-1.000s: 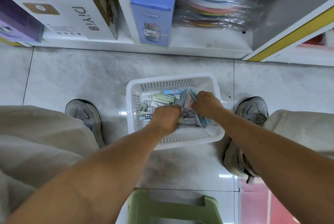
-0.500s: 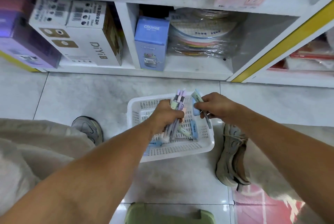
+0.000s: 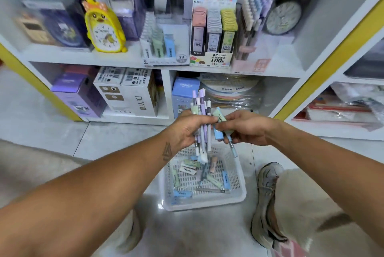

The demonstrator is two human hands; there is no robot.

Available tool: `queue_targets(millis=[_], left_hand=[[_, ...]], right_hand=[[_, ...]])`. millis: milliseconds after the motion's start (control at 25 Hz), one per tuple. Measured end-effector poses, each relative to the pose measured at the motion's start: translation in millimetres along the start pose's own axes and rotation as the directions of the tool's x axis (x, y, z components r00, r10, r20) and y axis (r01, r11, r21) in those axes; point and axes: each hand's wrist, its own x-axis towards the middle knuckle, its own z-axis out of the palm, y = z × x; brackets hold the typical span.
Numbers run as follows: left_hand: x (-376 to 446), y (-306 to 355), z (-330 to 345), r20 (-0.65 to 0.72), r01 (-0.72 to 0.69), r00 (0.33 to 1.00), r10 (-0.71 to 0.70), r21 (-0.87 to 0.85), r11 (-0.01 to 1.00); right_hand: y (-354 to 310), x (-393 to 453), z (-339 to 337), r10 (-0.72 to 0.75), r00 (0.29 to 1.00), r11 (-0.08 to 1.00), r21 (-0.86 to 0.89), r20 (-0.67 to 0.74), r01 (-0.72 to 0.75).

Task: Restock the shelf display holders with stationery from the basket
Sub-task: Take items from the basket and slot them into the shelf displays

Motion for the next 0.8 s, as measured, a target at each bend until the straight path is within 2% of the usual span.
queue_targets(millis=[280,360,520,600,720,800], left_hand=[[-41,67,12,-0.071,-0.131,0.988,0.138,0.100,0.986],[-49,86,12,-0.072,-0.148,0.985,0.156,0.103,0.984],[-59,125,5,-0.074,-0.160,0.984,0.163,0.043,0.986],[-62,141,4,-0.073,-0.173,0.982,0.175,0.037,0.984],[-64,165,7,-0.065,-0.200,0.977,0.205,0.065,0.978],[-64,181,11,-0.051,-0.222,0.973,0.225,0.054,0.974]], right_hand=[[-57,-35,11,-0.136,0.990,0.990,-0.045,-0.031,0.134],[-73,-44,8,-0.184,0.983,0.983,0.022,0.004,0.183],[-99,-57,-9,-0.242,0.969,0.940,0.262,0.057,0.219],[-111,-61,-15,-0.282,0.956,0.920,0.305,0.080,0.246],[-130,-67,-20,-0.353,0.935,0.924,0.162,0.022,0.345],[-143,-71,-28,-0.437,0.892,0.899,-0.033,-0.117,0.436]])
